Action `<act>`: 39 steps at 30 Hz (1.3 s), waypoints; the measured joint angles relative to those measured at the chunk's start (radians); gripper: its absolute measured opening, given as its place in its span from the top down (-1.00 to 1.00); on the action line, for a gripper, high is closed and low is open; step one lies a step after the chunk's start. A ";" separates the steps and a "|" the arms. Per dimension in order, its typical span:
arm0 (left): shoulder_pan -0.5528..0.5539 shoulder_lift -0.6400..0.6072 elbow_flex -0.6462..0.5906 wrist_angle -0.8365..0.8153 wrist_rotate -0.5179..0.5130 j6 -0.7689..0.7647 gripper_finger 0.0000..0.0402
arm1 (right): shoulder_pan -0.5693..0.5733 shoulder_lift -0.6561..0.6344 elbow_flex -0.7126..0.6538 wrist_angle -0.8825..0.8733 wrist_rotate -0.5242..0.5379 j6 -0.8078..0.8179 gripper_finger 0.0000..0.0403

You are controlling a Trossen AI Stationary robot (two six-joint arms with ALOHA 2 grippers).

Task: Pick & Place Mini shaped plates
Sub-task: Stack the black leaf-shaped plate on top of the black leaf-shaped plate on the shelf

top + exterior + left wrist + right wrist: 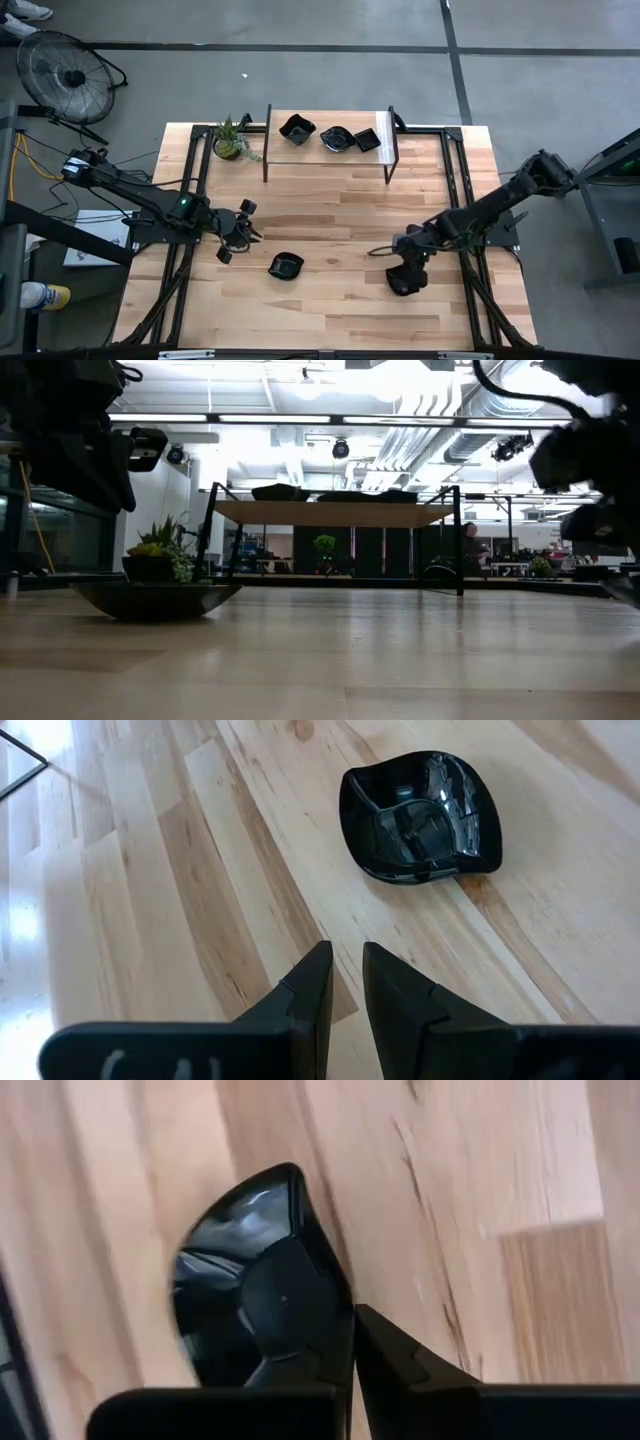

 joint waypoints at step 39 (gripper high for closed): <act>0.000 0.000 0.000 0.000 0.001 0.000 0.72 | -0.764 0.071 0.863 -0.328 -0.105 -0.927 0.99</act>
